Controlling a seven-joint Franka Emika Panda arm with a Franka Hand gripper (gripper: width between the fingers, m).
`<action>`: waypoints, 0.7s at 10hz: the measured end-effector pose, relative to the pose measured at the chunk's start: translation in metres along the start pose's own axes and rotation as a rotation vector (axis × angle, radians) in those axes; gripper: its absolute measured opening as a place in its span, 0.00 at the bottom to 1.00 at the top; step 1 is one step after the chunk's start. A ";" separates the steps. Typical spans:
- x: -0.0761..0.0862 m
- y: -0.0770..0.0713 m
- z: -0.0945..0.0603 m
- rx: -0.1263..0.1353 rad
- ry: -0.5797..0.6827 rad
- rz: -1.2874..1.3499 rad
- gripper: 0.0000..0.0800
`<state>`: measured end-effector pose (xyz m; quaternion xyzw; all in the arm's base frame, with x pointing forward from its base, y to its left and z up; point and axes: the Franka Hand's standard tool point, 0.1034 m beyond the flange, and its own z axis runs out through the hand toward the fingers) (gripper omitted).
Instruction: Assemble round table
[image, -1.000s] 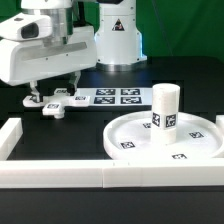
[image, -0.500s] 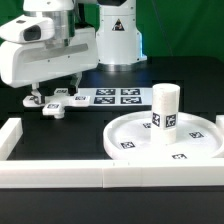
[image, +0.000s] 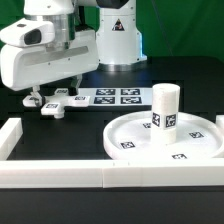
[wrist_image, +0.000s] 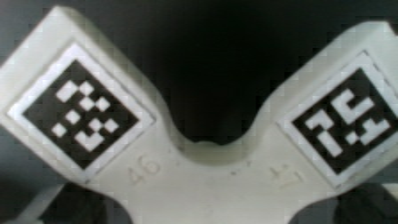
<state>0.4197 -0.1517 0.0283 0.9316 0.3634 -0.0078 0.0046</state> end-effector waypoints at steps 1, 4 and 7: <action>-0.001 0.000 0.001 0.001 -0.001 0.000 0.81; -0.005 0.001 0.006 0.008 -0.007 0.006 0.81; -0.005 0.001 0.006 0.008 -0.007 0.006 0.56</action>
Offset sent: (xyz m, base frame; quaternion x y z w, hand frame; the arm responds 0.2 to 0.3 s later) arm 0.0039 -0.0040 -0.0069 0.0049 0.0106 -0.0127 0.9999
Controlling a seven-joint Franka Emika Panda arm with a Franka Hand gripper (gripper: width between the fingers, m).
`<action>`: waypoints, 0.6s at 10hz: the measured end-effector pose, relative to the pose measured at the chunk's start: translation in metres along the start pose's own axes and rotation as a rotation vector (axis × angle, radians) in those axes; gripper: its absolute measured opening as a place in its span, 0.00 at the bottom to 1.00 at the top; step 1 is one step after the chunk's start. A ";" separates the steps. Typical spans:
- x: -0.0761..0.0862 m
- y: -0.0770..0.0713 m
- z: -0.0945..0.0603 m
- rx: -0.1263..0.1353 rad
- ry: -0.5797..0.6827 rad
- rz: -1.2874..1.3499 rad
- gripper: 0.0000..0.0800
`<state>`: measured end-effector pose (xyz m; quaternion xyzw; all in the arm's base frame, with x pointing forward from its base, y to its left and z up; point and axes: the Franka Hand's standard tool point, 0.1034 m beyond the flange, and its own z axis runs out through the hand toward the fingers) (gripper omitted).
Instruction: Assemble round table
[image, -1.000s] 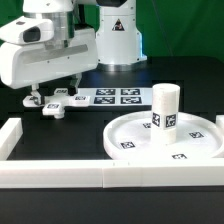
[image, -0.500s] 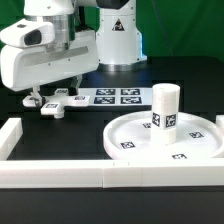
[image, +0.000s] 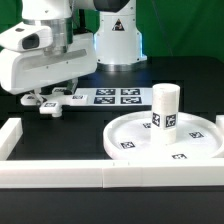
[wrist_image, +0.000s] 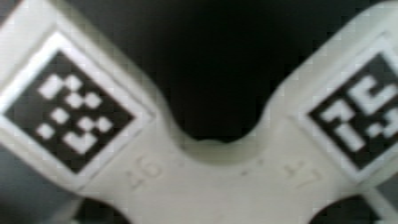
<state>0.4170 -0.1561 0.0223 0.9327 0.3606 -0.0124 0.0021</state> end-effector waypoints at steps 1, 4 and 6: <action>0.000 0.000 0.000 0.000 0.000 0.000 0.56; 0.004 0.002 -0.013 -0.017 0.014 -0.004 0.56; 0.020 -0.002 -0.044 -0.050 0.045 0.006 0.56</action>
Offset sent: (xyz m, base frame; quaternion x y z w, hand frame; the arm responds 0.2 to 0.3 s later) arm -0.0044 0.0018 0.0274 -0.0207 -0.0105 -0.0065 0.9997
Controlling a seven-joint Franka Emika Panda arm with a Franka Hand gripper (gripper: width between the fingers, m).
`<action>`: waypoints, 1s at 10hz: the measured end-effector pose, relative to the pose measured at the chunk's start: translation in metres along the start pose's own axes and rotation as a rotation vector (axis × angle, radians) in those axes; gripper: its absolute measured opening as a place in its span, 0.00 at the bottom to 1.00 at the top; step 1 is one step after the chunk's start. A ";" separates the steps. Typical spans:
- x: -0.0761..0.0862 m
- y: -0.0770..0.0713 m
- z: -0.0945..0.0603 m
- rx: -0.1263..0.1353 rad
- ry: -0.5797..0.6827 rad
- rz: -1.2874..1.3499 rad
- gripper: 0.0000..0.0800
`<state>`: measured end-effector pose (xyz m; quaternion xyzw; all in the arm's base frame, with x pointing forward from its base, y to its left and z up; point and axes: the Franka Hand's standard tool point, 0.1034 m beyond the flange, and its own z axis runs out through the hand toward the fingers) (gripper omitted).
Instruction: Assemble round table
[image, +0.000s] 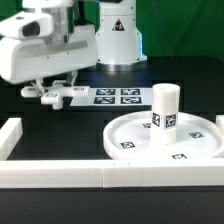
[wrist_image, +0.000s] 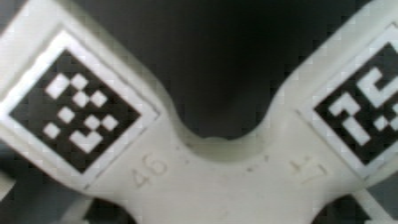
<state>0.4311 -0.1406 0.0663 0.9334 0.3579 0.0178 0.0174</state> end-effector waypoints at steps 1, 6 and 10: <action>0.010 -0.003 -0.015 -0.011 0.015 0.016 0.56; 0.110 -0.016 -0.062 0.024 0.040 0.179 0.56; 0.148 -0.003 -0.076 0.046 0.030 0.251 0.56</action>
Offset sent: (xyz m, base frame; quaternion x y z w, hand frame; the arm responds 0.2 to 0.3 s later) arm 0.0417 0.0592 0.0340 0.0334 -0.0078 0.0949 0.9949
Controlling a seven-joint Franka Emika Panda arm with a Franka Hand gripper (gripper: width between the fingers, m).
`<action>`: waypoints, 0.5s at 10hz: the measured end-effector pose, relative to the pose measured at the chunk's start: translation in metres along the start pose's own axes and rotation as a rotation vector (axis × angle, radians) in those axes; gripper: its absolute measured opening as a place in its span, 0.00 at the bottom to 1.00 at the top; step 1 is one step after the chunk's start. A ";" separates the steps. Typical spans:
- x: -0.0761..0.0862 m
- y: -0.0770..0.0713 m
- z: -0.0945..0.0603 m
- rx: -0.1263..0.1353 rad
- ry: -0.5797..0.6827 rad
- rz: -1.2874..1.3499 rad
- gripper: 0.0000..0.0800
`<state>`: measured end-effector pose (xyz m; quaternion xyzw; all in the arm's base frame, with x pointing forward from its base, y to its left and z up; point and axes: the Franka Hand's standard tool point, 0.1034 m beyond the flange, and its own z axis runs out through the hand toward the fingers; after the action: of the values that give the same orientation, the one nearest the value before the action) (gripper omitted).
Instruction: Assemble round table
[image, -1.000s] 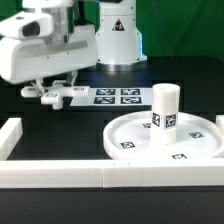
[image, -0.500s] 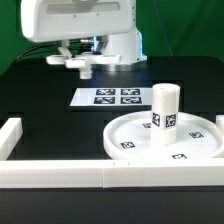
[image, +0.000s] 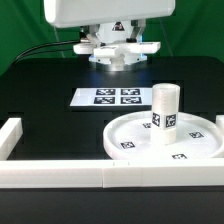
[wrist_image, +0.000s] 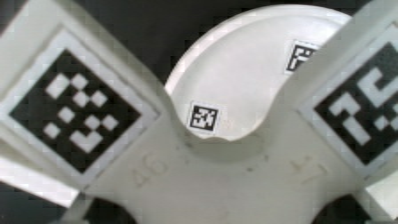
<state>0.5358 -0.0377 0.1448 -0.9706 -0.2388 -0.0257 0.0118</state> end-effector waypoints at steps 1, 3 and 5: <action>0.000 0.000 0.000 0.000 0.000 0.000 0.56; 0.004 -0.016 0.001 0.002 -0.003 -0.026 0.56; 0.036 -0.040 -0.003 -0.030 -0.001 -0.071 0.56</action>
Offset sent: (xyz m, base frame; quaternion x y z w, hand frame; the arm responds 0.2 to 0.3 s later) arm 0.0151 0.0479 0.0140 -0.0326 -0.0216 -0.0561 0.9977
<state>0.5488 0.0145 0.1504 -0.9616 -0.2728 -0.0292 -0.0039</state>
